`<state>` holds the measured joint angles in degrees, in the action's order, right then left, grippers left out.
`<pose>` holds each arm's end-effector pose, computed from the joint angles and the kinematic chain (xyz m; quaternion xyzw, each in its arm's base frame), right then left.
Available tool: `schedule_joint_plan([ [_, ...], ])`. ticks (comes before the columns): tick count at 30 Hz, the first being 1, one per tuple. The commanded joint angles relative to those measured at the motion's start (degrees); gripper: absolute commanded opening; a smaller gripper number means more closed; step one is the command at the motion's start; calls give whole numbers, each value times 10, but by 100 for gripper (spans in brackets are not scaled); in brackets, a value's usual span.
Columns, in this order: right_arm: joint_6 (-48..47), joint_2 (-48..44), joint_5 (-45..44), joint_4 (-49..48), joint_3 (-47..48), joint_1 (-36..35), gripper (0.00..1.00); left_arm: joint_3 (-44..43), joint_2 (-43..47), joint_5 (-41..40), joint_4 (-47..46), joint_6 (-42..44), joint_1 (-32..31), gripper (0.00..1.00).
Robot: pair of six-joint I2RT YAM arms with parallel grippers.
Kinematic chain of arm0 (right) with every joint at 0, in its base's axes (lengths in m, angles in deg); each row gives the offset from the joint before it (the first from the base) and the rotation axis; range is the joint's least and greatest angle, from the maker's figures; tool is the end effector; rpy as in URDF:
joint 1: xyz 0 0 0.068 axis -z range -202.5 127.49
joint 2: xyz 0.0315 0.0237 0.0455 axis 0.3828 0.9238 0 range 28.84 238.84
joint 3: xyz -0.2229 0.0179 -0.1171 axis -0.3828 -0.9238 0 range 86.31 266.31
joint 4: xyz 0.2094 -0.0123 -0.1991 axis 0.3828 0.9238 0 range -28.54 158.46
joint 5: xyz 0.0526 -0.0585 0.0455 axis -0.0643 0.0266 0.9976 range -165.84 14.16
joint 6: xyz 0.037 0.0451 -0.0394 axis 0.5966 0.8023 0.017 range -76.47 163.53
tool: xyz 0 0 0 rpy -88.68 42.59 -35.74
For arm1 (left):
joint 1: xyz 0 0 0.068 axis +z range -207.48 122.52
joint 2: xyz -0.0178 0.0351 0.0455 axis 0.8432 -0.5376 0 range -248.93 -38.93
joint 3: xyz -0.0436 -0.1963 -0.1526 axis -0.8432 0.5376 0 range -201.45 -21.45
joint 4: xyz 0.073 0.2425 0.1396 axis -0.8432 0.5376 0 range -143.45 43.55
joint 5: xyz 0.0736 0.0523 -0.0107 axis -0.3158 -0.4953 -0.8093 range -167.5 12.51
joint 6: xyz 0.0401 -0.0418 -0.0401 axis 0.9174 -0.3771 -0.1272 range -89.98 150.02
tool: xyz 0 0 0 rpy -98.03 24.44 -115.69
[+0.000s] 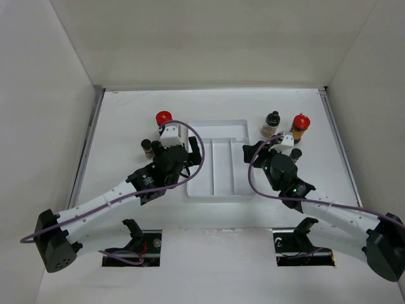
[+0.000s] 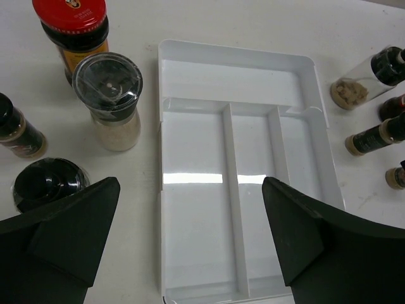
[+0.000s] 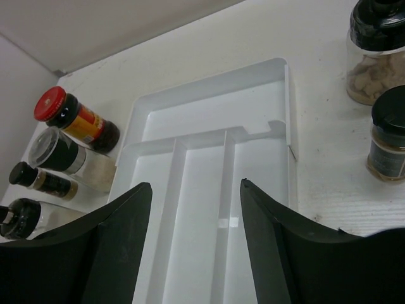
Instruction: Organize the condiment bottles
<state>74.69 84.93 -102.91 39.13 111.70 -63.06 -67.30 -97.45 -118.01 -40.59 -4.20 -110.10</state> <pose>0.2260 0.1589 0.2083 0.0922 0.7459 0.2287 0.6188 0.2000 -0.2001 0.2682 -0.0554 0.8129 -0.1312 0.5647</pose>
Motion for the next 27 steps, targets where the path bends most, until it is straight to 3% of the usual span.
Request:
schedule_joint_plan([
  [1,6,-11,8,-45,-2,12,65,-20,20,-10,0,19,4,100],
  [5,6,-20,21,-38,0,15,49,-23,22,-16,-6,41,19,100],
  [10,7,-26,40,-26,4,12,16,-35,11,-30,-19,49,49,100],
  [13,9,-1,44,0,20,16,8,-46,7,-39,-33,57,80,100],
  [17,14,21,42,11,32,12,10,-42,-1,-6,-86,67,134,99],
  [18,13,24,40,5,31,12,13,-42,-9,20,-101,75,151,89],
  [19,11,29,37,2,30,12,14,-45,-23,47,-114,81,173,66],
  [21,10,32,36,-1,28,12,18,-57,-50,72,-121,85,199,48],
  [23,10,29,36,-2,26,13,23,-71,-87,88,-125,88,223,46],
  [27,9,32,39,-21,17,16,40,-109,-160,91,-128,89,259,67],
])
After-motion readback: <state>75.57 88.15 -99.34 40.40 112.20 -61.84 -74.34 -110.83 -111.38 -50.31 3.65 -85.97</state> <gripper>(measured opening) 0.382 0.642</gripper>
